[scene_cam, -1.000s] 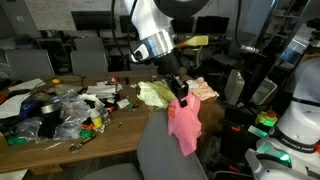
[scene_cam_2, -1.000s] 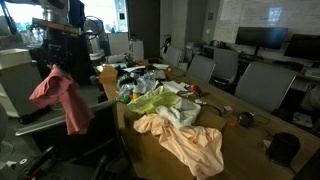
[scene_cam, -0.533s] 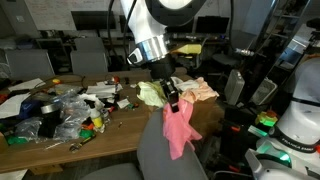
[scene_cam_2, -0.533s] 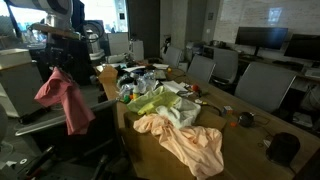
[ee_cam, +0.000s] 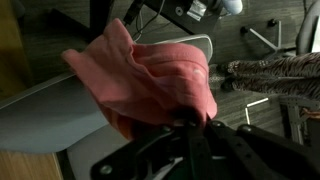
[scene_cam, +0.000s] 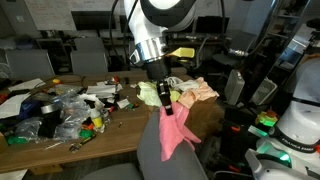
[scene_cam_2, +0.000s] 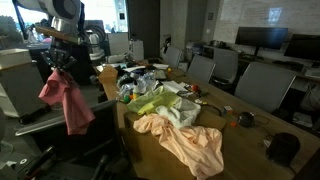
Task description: Pick up all the clothes from the table and put them on the chair.
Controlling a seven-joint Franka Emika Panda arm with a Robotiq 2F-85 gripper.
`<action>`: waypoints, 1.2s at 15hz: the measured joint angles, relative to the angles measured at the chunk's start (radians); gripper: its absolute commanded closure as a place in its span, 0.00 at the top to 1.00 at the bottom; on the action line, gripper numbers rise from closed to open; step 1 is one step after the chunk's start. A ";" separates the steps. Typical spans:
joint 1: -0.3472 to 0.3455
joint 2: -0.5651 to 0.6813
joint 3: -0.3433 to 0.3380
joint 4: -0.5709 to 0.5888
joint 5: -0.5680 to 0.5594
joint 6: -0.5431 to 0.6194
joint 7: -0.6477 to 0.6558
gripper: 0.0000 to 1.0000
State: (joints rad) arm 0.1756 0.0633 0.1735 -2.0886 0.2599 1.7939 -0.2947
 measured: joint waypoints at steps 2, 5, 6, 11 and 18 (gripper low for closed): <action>-0.012 0.009 -0.005 0.001 0.036 0.000 0.014 0.03; -0.025 0.020 -0.011 0.002 0.074 0.000 0.026 0.05; -0.029 0.021 -0.012 0.002 0.083 0.000 0.029 0.30; -0.037 0.022 -0.020 0.005 0.100 0.001 0.039 0.55; -0.045 0.022 -0.028 0.017 0.101 0.001 0.047 1.00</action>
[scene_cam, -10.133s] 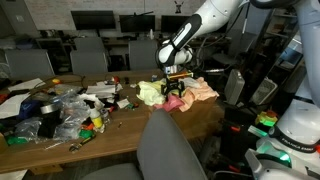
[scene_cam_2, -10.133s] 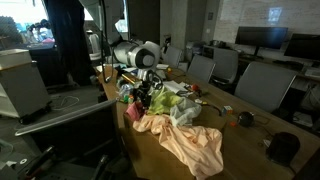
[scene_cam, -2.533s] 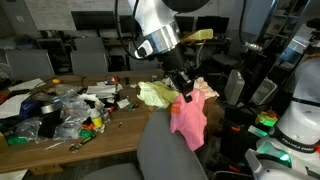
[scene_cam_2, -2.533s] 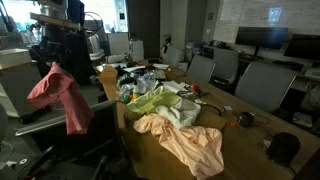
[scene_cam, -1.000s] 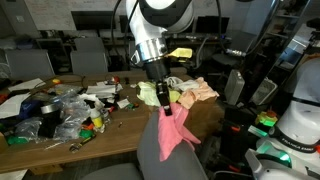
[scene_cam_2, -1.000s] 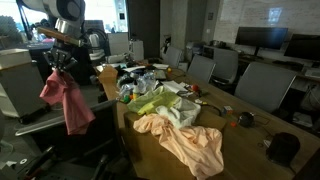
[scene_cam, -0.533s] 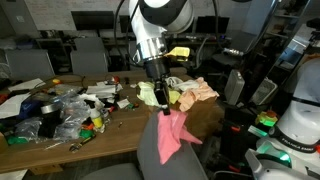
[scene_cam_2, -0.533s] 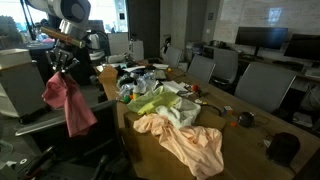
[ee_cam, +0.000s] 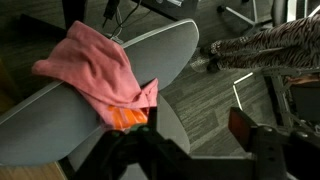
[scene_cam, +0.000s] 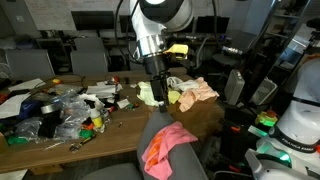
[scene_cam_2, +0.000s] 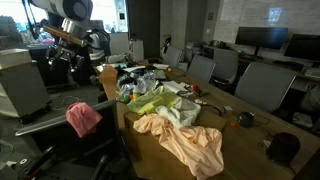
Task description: Pick up all the clothes from the table and put them on the chair.
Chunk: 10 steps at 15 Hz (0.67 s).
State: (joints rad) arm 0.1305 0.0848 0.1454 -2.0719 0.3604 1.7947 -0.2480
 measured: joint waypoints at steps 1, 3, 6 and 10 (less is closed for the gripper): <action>-0.003 0.000 -0.004 0.003 0.000 0.001 0.003 1.00; -0.015 -0.004 -0.019 0.011 0.000 0.007 0.020 1.00; -0.058 -0.020 -0.070 0.031 -0.005 0.035 0.066 1.00; -0.132 -0.043 -0.146 0.064 -0.054 0.077 0.124 1.00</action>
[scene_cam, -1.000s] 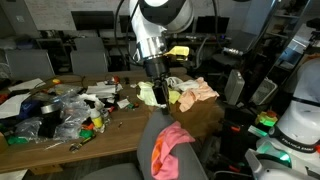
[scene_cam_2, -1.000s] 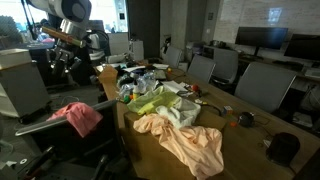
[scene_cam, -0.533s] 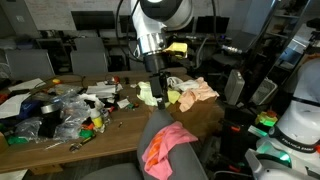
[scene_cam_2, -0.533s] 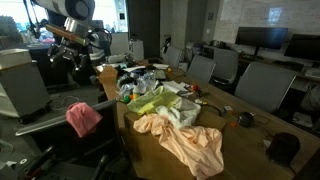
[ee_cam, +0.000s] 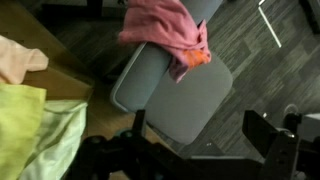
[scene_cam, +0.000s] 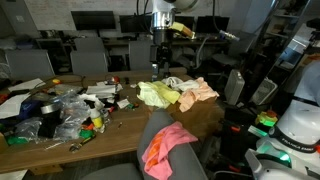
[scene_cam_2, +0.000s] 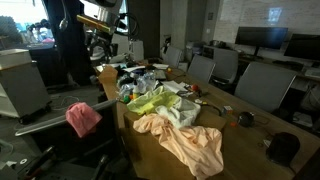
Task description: Pick up all the clothes from the table and put them on the chair.
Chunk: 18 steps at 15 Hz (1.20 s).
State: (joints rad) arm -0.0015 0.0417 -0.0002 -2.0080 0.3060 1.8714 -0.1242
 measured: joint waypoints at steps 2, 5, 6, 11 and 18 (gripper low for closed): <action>-0.026 -0.003 -0.026 0.015 -0.039 0.043 0.047 1.00; -0.047 0.002 -0.047 0.022 -0.110 0.133 0.149 1.00; -0.051 0.008 -0.052 0.022 -0.137 0.162 0.189 1.00; -0.064 0.069 -0.085 0.020 -0.283 0.245 0.431 1.00; -0.072 0.174 -0.119 0.018 -0.307 0.245 0.579 1.00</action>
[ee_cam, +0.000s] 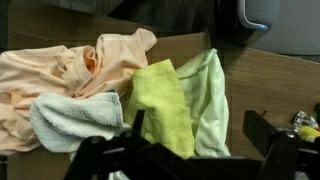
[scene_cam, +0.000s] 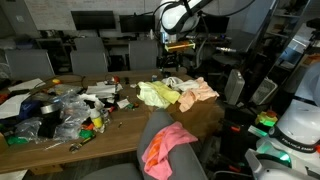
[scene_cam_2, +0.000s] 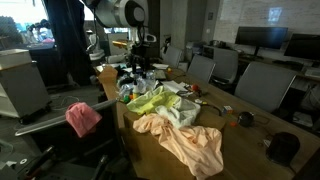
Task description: Pick up all the clothes from the table and put them on the chair.
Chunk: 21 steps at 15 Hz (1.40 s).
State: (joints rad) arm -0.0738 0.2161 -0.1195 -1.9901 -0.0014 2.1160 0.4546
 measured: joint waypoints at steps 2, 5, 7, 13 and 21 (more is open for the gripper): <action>0.002 0.021 0.000 0.000 0.003 -0.001 0.010 1.00; 0.004 0.055 0.001 -0.001 0.013 -0.003 0.015 1.00; 0.004 0.080 0.001 -0.002 0.025 -0.003 0.015 1.00; -0.015 0.153 -0.005 -0.004 0.089 -0.003 0.015 1.00; -0.070 0.223 -0.020 -0.003 0.177 -0.003 -0.001 1.00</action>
State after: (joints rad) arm -0.1433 0.4388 -0.1400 -1.9934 0.1760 2.1134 0.4536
